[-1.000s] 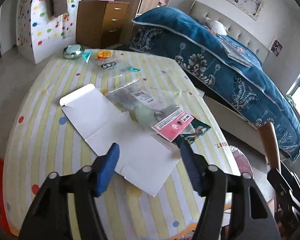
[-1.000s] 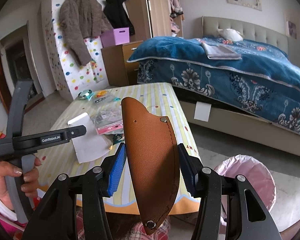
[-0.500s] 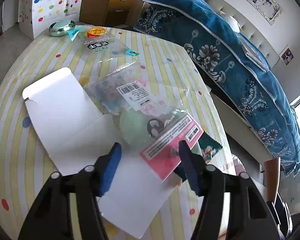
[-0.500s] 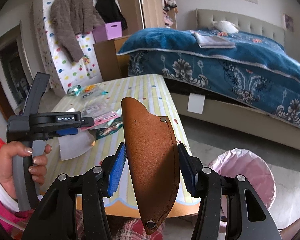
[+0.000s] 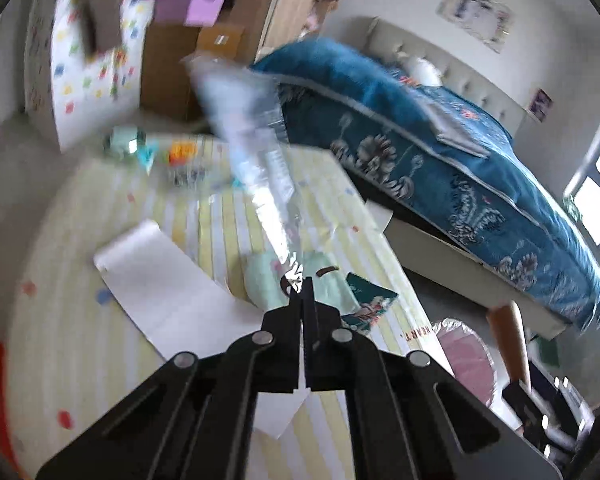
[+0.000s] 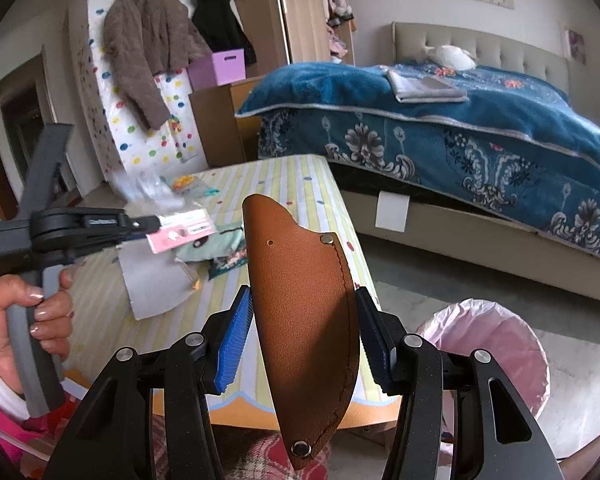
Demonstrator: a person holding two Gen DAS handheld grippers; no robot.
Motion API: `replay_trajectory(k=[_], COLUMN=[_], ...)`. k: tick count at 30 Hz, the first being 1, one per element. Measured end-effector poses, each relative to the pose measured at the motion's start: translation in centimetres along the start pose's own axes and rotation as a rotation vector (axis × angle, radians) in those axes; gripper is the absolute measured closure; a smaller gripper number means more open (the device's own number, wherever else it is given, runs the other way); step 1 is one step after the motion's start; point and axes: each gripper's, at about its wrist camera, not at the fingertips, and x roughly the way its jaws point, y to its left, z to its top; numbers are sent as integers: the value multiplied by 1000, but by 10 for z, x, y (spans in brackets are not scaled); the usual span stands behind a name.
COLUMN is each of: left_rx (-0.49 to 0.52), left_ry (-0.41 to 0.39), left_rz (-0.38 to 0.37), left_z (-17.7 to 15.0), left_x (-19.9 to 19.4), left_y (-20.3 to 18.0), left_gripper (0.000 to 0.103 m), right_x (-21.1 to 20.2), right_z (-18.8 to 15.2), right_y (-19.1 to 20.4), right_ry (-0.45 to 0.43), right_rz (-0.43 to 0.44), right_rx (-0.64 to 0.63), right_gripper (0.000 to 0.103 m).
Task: Collect trash
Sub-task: 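Grasp the clear plastic bag with the left tool and lift it, then drop the plastic bag and brown sheath into the pink wastebasket with both tools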
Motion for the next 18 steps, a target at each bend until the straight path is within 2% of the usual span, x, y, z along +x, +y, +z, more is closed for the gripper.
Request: replay_trajectory(k=[4, 9, 13, 18], left_rx=[138, 304, 420, 500], left_ry=[-55, -98, -108, -73], left_rz=[18, 1, -46, -118], left_z=[-11, -33, -52, -74], left_x=[-25, -41, -37, -16], left_y=[-25, -66, -107, -152], left_gripper=[103, 103, 103, 103], right_x=[-15, -31, -44, -53], right_z=[-3, -9, -20, -30], right_y=[-4, -14, -40, -71], right_ry=[-26, -38, -40, -41], right_rz=[-11, -41, -95, -162], right_rx=[15, 36, 82, 137], right_gripper=[51, 51, 51, 51])
